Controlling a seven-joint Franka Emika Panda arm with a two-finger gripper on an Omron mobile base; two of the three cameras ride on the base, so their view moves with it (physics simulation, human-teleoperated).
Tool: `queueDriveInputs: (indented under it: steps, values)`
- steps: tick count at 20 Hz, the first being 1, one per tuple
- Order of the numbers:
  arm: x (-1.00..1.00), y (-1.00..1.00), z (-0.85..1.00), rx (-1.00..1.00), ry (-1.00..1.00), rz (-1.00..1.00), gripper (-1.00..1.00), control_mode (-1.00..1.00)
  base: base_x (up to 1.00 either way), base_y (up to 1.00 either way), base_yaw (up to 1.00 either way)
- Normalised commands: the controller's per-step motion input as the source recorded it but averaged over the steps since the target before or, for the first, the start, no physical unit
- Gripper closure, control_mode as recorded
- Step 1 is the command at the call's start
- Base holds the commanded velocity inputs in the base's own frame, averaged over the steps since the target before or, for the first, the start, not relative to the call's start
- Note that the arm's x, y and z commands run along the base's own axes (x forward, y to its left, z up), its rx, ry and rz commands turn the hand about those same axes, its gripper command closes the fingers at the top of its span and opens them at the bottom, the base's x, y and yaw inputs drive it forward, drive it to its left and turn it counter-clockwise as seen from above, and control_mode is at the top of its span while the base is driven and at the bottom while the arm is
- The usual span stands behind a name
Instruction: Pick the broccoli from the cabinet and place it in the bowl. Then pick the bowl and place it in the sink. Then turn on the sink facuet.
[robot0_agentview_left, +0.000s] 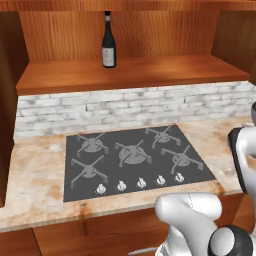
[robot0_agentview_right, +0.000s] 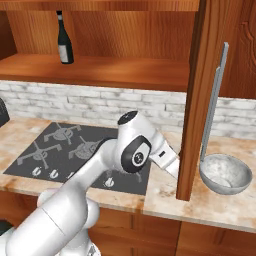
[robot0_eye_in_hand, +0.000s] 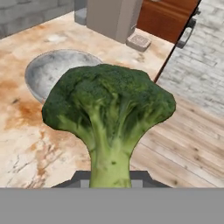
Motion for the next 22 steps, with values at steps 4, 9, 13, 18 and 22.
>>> queueDriveInputs:
  steps: [4, 9, 13, 18, 22]
  values:
    - [0.63, -0.5, -0.05, 0.01, 0.04, -0.06, 1.0, -1.0, 0.0, 0.0, 0.0]
    - [0.79, -0.34, -0.3, 0.0, 0.07, 0.0, 1.0, -1.0, 0.0, 0.0, 0.0]
    - [0.45, -0.42, -0.37, 0.01, 0.06, 0.0, 1.0, -1.0, 0.0, 0.0, 0.0]
    - [0.24, -0.55, -0.38, 0.06, 0.06, 0.0, 1.0, -1.0, 0.0, 0.0, 0.0]
    - [0.19, -0.52, -0.26, 0.07, 0.03, 0.0, 1.0, -1.0, 0.0, 0.0, 0.0]
